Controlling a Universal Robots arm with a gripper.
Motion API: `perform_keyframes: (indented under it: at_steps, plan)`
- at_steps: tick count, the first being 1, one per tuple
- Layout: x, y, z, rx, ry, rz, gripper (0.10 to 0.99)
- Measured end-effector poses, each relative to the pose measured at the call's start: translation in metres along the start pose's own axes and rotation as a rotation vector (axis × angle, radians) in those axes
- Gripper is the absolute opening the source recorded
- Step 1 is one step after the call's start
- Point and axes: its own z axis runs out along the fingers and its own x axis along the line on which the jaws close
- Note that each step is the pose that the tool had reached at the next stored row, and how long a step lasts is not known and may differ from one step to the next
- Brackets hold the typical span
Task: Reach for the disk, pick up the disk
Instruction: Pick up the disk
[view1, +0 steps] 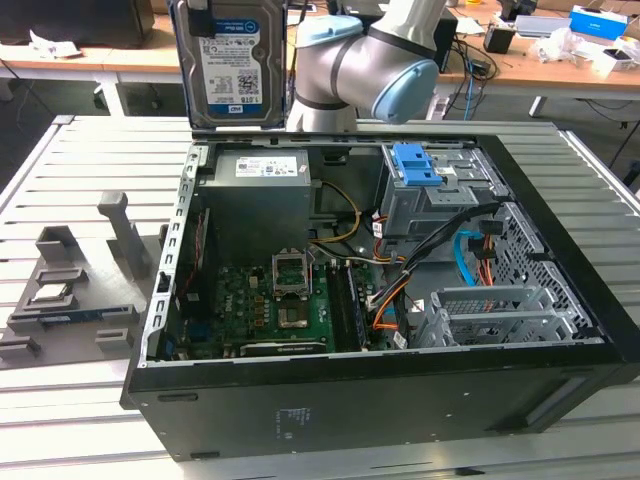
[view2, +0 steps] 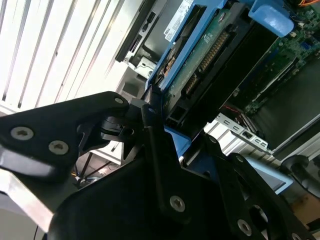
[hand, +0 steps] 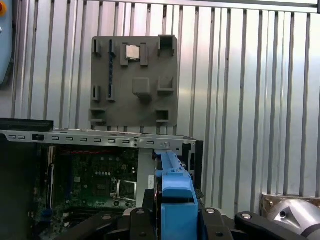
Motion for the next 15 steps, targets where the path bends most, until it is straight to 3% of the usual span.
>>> perform_keyframes:
  at_steps: [12,15]
  plan:
    - [0.0013,-0.0231,-0.0009,0.000,-0.0001,0.000,0.369]
    - [0.0018,-0.0333,-0.0013,0.000,0.0000,0.000,0.369]
